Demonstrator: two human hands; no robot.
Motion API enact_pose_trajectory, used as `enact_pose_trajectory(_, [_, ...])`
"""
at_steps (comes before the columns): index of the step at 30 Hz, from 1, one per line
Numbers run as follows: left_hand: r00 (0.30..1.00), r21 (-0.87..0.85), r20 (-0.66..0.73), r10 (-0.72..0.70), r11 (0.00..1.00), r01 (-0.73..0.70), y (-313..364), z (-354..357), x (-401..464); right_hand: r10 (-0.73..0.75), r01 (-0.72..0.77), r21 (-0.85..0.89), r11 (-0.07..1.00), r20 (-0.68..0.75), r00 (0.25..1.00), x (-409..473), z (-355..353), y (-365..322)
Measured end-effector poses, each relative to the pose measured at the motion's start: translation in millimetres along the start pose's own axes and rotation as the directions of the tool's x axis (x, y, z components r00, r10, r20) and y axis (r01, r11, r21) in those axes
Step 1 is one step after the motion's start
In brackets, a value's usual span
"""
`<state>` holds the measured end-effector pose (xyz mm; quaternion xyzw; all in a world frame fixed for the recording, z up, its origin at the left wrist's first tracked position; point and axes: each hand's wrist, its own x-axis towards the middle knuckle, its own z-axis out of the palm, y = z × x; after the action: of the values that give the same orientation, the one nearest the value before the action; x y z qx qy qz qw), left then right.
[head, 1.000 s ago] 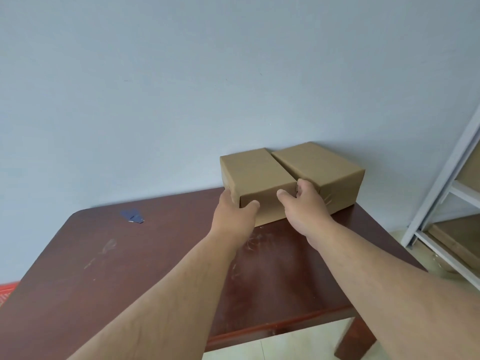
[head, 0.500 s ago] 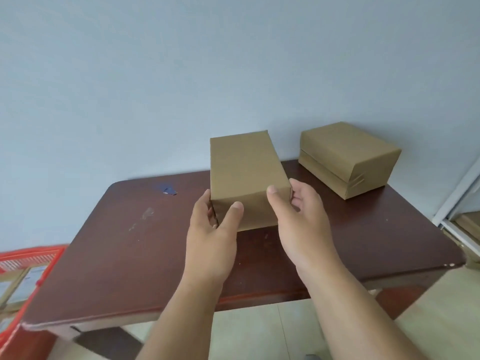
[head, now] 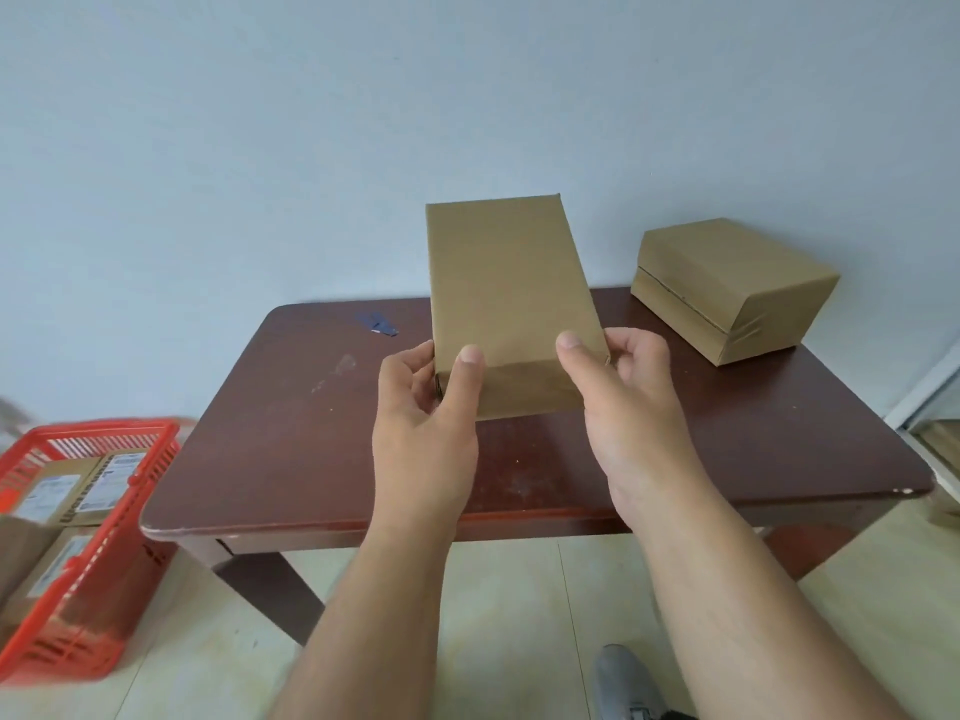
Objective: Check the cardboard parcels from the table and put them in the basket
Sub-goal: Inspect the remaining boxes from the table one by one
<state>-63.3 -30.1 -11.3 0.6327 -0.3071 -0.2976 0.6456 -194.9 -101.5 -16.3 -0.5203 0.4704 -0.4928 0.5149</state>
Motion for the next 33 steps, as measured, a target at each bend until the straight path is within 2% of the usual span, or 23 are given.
enact_pose_trajectory(7, [1.0,0.044,0.001,-0.022,0.999,0.022,-15,-12,-7,-0.068,0.074,-0.148,0.986,0.044,0.997,-12,7,18])
enact_pose_trajectory(16, [0.997,0.23,0.067,0.038,0.972,-0.052,-22,-18,43,-0.034,0.037,-0.167,0.985,0.022,0.999,3,34,22])
enact_pose_trajectory(20, [0.996,0.238,0.074,0.043,0.97,-0.059,-29,-14,51,-0.012,0.015,-0.163,0.987,0.02,1.0,13,37,23])
enact_pose_trajectory(28, [0.99,0.242,-0.113,0.089,0.969,-0.059,-30,-7,40,0.01,-0.001,-0.176,0.984,0.052,0.999,6,34,28])
enact_pose_trajectory(33, [0.993,0.299,-0.019,0.115,0.949,-0.104,-29,-8,29,-0.053,0.068,-0.17,0.983,0.092,0.994,13,28,28])
